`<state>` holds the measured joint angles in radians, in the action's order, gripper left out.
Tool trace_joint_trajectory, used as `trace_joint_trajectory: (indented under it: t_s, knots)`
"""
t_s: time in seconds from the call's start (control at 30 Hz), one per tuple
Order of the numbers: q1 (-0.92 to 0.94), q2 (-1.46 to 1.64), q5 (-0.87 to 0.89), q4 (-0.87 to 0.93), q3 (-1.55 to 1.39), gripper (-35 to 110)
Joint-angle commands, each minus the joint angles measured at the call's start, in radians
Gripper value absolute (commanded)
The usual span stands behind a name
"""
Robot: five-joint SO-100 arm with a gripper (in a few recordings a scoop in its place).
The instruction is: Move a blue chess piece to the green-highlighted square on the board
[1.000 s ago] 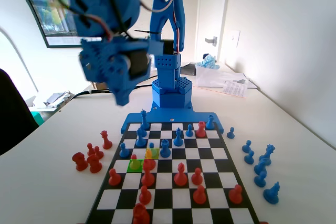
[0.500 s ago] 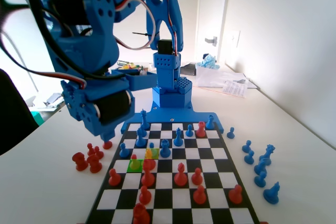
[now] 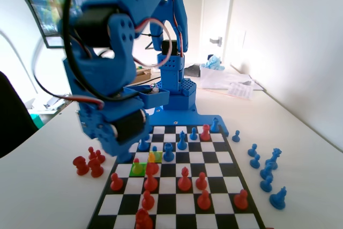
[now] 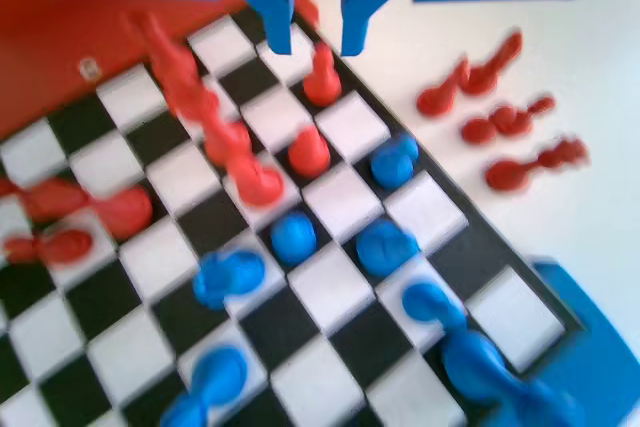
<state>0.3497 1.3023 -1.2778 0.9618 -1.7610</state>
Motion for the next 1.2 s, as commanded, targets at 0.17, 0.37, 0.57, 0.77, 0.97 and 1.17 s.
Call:
trace_joint_trajectory:
  t_s: [0.17,0.37,0.57,0.77,0.97,1.17]
  knots:
    - [0.011,0.035,-0.008,-0.04,-0.038,11]
    - [0.005,0.025,-0.006,-0.06,-0.058,11]
    - [-0.002,0.009,-0.008,-0.069,-0.061,11]
    - [-0.014,-0.02,-0.005,-0.078,-0.052,11]
    - [-0.031,-0.038,0.003,-0.094,-0.055,11]
    - [-0.035,-0.057,0.003,-0.114,-0.066,10]
